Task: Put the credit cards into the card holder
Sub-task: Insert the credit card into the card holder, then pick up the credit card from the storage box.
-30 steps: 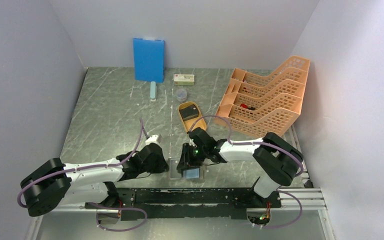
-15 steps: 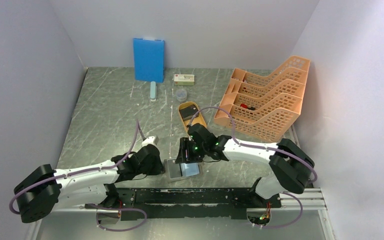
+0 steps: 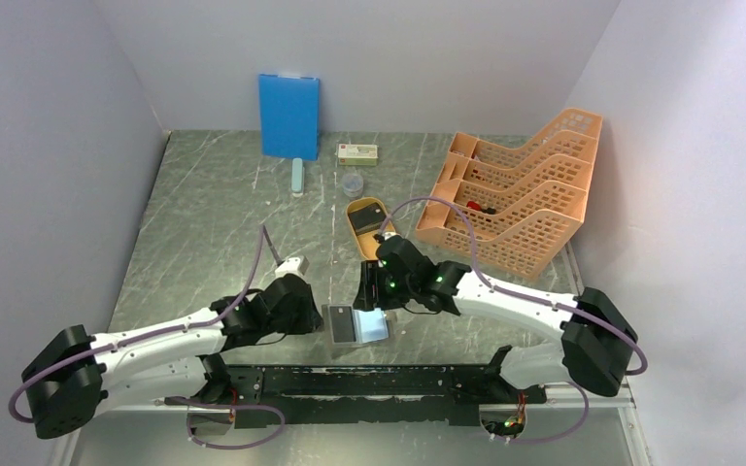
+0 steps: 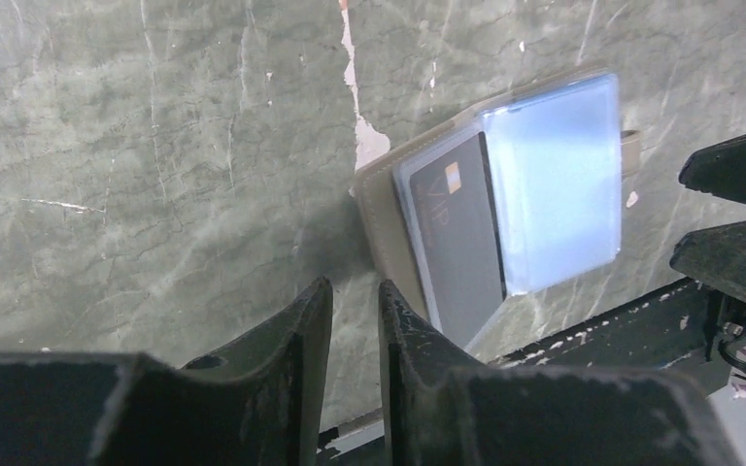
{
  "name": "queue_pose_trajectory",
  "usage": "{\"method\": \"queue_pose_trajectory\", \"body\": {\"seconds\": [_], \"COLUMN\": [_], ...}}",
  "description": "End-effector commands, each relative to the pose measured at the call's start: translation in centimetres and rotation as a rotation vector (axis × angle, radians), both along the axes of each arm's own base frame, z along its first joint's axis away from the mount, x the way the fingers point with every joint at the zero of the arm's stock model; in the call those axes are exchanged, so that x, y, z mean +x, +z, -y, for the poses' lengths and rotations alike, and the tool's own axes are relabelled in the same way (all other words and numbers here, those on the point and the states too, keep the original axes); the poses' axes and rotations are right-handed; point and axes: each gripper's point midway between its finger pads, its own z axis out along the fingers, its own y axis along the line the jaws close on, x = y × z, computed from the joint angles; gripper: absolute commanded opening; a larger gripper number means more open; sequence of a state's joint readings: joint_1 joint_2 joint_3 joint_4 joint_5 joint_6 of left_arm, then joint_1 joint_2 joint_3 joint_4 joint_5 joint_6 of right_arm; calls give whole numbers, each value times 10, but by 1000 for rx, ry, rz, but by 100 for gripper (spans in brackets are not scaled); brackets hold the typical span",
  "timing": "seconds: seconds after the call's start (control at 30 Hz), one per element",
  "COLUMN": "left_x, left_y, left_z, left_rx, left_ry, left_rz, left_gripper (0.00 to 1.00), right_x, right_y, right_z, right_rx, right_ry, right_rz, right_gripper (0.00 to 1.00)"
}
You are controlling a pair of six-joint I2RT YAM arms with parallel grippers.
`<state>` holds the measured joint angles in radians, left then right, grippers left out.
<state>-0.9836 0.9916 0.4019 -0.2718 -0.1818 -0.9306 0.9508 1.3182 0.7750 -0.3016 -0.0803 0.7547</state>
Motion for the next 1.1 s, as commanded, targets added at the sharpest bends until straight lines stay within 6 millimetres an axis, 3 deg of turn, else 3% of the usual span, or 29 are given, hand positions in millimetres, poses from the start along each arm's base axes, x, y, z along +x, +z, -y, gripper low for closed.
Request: {"method": "queue_pose_trajectory", "body": {"seconds": [0.0,0.13,0.3,0.4,0.5,0.67,0.83,0.93,1.07], "left_x": [8,12,18,21,27,31,36,31,24], "left_y": [21,34,48,64,89,116,128,141,151], "left_z": [1,0,-2,0,2,6,-8,-9,-10], "left_rx": [-9,-13,-3,-39,-104,-182,-220,-269,-251], "left_ry": [8,16,25,20,13,-21,47,29,-36], "left_rz": [49,79,116,161,245,354,418,450,465], "left_gripper": [32,39,49,62,75,77,84,91,92], "right_x": [0,-2,8,21,35,49,72,92,131], "right_y": [-1,-6,3,23,51,87,117,145,166], "right_z": [11,15,20,26,33,37,36,29,32], "right_rx": [-17,-4,30,74,157,258,313,331,283], "right_ry": [2,-7,-73,-160,-242,-287,-355,-365,-474], "right_rz": [52,60,127,190,259,357,469,533,568], "right_gripper": [52,50,49,52,64,70,70,69,67]}}
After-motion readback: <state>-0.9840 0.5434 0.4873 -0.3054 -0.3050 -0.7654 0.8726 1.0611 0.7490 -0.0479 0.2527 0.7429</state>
